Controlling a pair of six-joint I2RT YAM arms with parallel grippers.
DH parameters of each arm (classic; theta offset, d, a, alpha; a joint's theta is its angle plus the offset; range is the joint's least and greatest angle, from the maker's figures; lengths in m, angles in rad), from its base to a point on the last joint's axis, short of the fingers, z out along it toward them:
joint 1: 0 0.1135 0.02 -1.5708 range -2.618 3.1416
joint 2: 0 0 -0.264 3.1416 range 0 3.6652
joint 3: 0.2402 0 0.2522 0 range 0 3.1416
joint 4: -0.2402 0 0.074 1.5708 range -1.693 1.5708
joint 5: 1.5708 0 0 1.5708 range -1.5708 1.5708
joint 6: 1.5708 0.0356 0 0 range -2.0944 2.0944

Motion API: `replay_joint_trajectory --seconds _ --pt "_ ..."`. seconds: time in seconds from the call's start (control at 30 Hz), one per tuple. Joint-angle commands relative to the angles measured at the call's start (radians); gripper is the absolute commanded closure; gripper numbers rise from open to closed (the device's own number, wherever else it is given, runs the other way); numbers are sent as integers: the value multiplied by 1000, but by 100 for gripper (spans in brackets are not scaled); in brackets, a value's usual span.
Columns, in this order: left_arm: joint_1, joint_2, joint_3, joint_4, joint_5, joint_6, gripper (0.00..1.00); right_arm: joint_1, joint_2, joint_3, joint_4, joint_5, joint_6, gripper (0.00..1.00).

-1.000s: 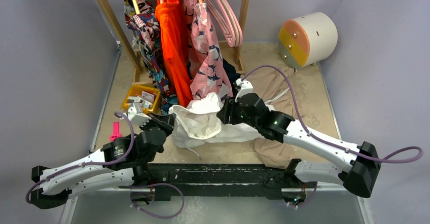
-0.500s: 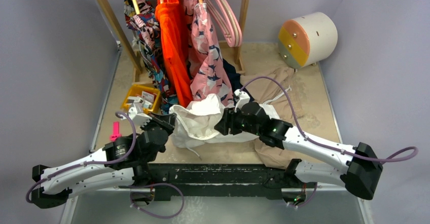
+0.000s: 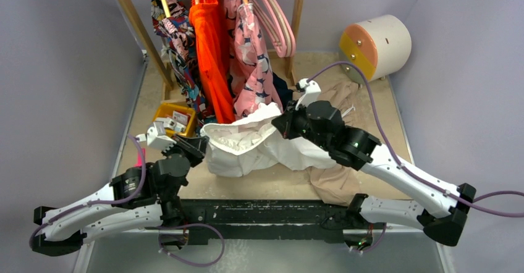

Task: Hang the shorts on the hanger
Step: Adjust the shorts at the center of the board.

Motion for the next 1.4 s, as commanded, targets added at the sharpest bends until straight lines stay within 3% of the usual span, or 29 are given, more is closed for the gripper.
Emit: replay_joint_trajectory --seconds 0.0,0.23,0.63,0.9,1.13,1.37 --pt "-2 -32 4 1 49 102 88 -3 -42 6 -112 63 -30 100" --pt "-1 -67 -62 68 137 156 53 -4 -77 -37 -118 76 -11 100" --pt "-2 30 31 14 219 272 32 -3 -40 -40 -118 45 -12 100" --pt "-2 92 72 136 478 461 29 -6 15 -34 -105 44 -6 100" --pt "-8 271 2 333 704 491 29 -57 99 -49 -17 11 -5 100" --pt "-134 388 -61 455 610 452 29 -104 101 -89 20 -20 6 100"
